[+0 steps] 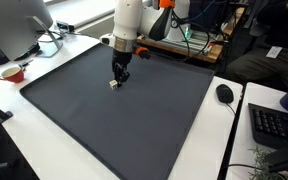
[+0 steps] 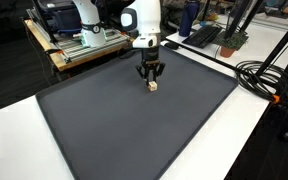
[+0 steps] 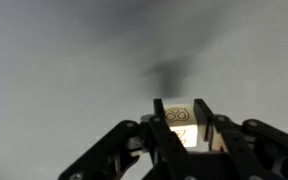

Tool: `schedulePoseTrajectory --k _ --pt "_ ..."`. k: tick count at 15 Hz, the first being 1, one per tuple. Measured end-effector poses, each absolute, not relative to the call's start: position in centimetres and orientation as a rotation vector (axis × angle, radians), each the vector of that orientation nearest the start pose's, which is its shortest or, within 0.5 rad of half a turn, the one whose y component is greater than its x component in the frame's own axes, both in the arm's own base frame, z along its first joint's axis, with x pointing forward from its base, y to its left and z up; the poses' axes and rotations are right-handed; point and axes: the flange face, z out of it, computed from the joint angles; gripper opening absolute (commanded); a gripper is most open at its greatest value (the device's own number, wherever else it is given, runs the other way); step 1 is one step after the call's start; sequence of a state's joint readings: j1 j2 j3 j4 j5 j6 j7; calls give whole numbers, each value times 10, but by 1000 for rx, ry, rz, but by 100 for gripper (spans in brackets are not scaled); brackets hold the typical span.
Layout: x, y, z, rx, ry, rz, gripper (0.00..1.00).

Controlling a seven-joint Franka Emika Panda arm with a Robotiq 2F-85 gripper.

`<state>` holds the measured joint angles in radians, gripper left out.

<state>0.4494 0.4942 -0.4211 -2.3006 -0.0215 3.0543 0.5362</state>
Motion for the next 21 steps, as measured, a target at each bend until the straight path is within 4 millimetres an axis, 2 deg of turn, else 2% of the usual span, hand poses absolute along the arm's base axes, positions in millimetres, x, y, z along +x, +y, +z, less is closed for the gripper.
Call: schedulePoseTrajectory --k 10,11,19,20,21 --pt "550 12 181 -3128 653 -549 34" --pt "550 12 181 -3128 654 -549 9" --pt "550 17 171 -3128 631 -510 9" --pt "550 18 168 -3127 624 -501 51" --pt "550 18 165 -3127 619 -491 61"
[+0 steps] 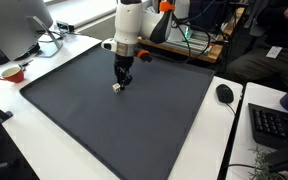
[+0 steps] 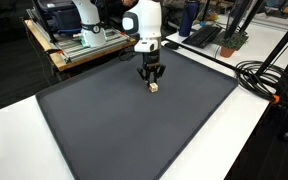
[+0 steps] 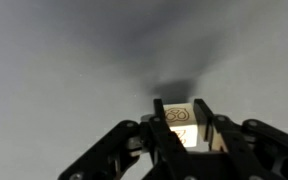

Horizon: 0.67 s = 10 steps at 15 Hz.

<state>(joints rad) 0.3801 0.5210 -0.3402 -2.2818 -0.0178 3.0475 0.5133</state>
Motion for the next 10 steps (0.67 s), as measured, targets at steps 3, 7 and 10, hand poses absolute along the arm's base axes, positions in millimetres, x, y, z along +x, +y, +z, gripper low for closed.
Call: schedulePoseTrajectory --k 3,7,10 --pt "552 16 159 -3124 620 -472 81" --pt "547 14 164 -3134 619 -504 100" --pt "519 20 180 -3101 571 -565 100"
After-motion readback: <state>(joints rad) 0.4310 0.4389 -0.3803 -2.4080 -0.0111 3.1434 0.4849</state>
